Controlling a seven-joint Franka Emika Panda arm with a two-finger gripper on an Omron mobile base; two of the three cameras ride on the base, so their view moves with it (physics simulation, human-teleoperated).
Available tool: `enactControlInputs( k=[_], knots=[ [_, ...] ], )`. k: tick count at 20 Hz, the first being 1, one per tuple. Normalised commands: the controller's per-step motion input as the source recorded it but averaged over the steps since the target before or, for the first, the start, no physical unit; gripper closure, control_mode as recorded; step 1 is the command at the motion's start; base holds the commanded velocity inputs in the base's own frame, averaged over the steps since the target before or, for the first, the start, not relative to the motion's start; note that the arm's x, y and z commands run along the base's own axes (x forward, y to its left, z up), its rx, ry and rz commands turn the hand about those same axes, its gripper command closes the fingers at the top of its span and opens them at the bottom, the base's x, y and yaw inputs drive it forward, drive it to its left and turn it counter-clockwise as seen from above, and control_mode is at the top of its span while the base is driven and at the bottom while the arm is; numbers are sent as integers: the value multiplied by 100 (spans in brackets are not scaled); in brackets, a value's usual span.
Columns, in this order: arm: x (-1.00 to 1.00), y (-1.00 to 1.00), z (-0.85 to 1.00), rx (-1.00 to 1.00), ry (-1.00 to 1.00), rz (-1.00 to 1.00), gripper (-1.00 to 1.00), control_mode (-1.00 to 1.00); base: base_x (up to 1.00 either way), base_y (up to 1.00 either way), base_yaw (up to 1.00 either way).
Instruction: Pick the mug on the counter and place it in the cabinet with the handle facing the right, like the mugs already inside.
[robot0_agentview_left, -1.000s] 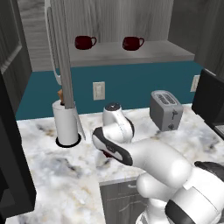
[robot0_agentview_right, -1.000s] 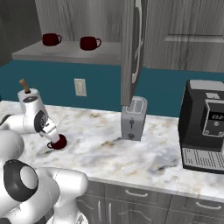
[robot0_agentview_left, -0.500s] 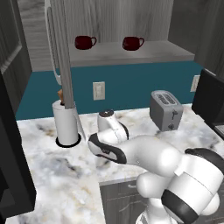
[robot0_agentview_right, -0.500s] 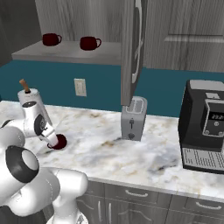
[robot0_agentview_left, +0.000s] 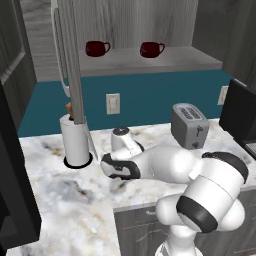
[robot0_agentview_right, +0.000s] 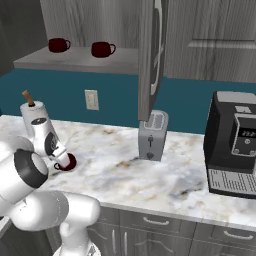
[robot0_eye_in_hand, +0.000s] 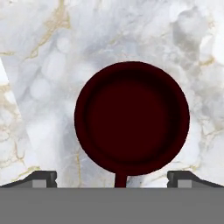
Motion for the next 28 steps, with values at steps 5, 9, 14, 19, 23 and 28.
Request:
enactControlInputs(
  k=[5,9,14,19,23,28],
  knots=[
    [11,11,-20,0,2,-2,-100,-100,0,0,0],
    [-1,1,-41,0,6,-5,-100,-100,0,0,0],
    [-7,-3,-35,0,1,-7,-100,-100,0,0,0],
    [-1,-1,-19,0,0,-4,100,-100,0,0,0],
    [-1,0,0,0,0,-1,100,-100,0,0,0],
    [-24,-9,6,0,0,0,100,-100,0,0,0]
  ],
)
